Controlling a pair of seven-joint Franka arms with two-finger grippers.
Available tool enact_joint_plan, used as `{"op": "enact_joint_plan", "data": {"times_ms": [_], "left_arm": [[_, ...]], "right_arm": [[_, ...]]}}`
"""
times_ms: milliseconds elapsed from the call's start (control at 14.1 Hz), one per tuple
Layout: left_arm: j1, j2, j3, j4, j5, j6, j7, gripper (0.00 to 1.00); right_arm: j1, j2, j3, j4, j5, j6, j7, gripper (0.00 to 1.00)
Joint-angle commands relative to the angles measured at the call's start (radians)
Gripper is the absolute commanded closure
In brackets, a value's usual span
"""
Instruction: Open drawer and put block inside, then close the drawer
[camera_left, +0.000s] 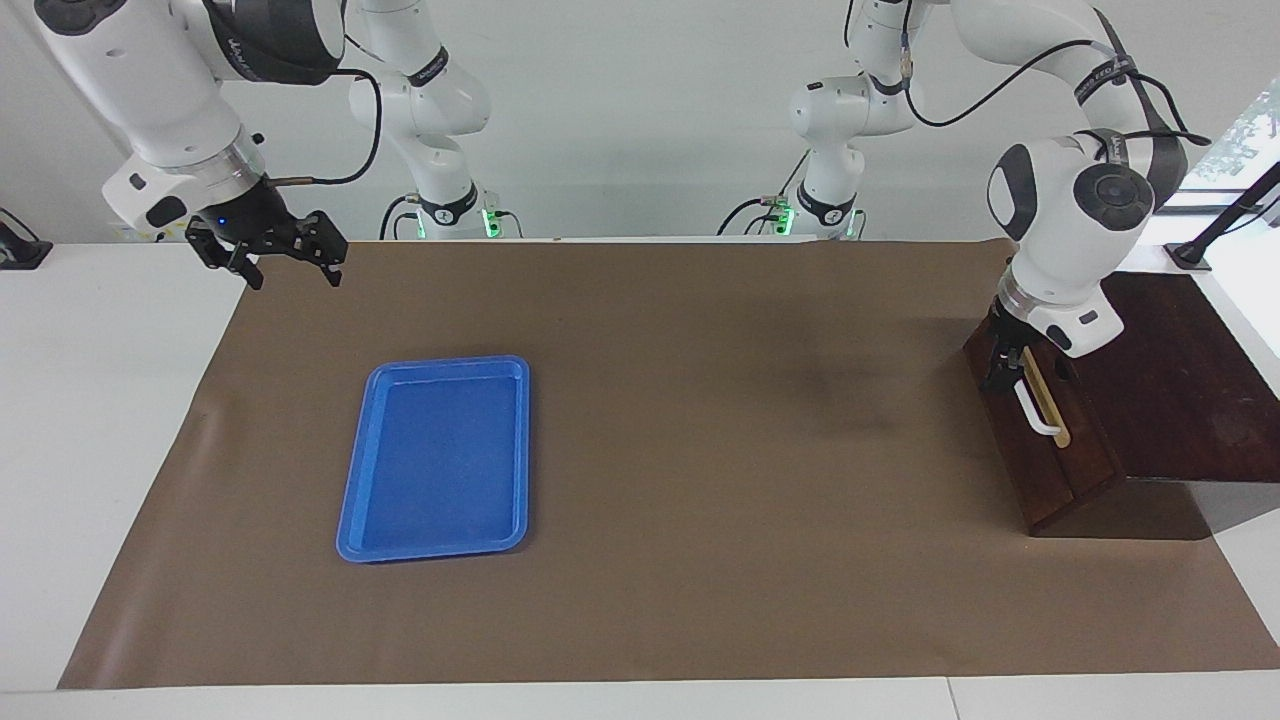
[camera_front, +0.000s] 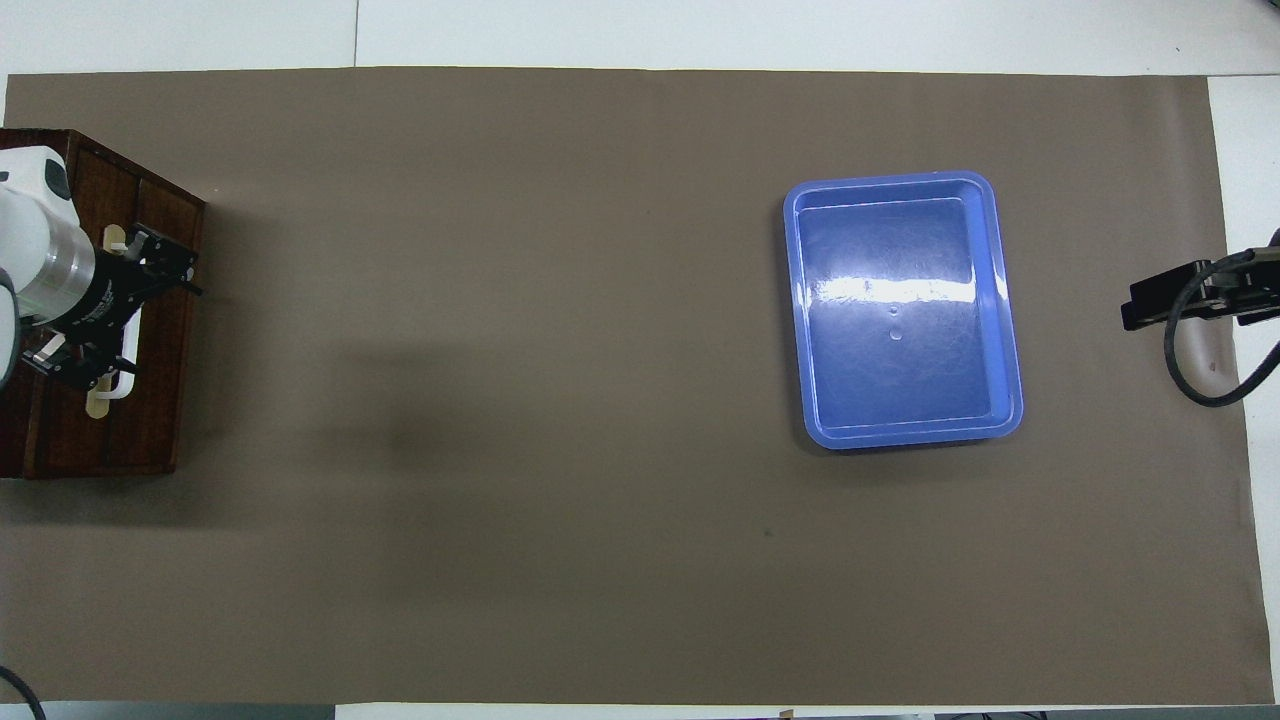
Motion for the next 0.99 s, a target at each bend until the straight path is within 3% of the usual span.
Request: {"op": "enact_joint_plan", "data": {"times_ms": [0, 354, 566, 708, 920], "left_arm": [[-0.014, -0.045, 0.008, 0.042, -0.045, -0.126, 0.282, 0.00], [-0.064, -0.040, 0.008, 0.049, -0.045, -0.173, 0.706, 0.00], [-0.072, -0.022, 0.000, 0.053, -0.045, -0.197, 0.726, 0.00], [-0.039, -0.002, -0.046, 0.127, -0.045, -0.230, 0.734, 0.00], [-0.019, -0.005, -0.048, 0.129, -0.040, -0.247, 0.879, 0.00]], "right_arm": [[-0.012, -0.015, 0.006, -0.011, -0.004, 0.003, 0.008, 0.00], [-0.013, -0.015, 0.008, -0.011, -0.004, 0.005, 0.014, 0.00], [-0.013, -0.015, 0.008, -0.011, -0.004, 0.003, 0.014, 0.00], [-0.013, -0.015, 0.008, -0.011, -0.004, 0.003, 0.012, 0.00], [-0.015, -0.015, 0.006, -0.011, -0.004, 0.003, 0.011, 0.00]]}}
